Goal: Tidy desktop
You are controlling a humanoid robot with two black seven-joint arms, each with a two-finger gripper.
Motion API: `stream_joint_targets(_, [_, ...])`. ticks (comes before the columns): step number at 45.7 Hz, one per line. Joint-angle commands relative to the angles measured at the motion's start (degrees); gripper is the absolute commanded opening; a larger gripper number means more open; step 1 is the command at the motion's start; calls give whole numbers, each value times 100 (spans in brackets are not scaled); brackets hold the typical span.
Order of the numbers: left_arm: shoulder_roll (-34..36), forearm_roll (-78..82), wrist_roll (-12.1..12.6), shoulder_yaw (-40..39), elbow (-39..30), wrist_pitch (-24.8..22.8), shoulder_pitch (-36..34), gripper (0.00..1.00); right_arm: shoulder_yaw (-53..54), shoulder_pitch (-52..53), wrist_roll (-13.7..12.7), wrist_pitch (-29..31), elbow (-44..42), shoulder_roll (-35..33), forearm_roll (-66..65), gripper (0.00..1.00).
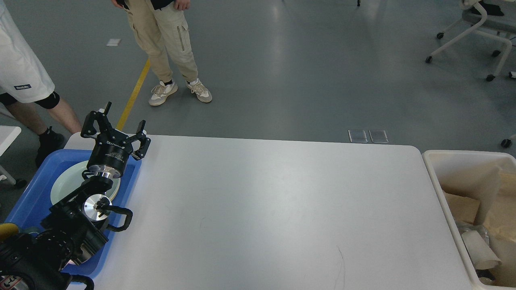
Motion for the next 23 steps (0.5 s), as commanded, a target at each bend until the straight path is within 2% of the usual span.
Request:
stream_joint_targets(1, [-7, 0, 0, 0, 0, 2, 0, 96, 32, -41, 0, 1, -6, 15, 8, 0])
stream_joint_targets(12, [-7, 0, 0, 0, 0, 2, 0, 96, 41, -41, 0, 1, 20, 15, 8, 2])
stream_joint_targets(14, [-7, 0, 0, 0, 0, 2, 0, 96, 41, -50, 9, 1, 20, 15, 8, 9])
stream_joint_targets(20, [-7, 0, 0, 0, 0, 2, 0, 96, 32, -41, 0, 1, 12, 32, 8, 48])
stream_joint_targets(23, [2, 0, 0, 0, 0, -6, 0, 96, 32, -41, 0, 1, 12, 76, 8, 62])
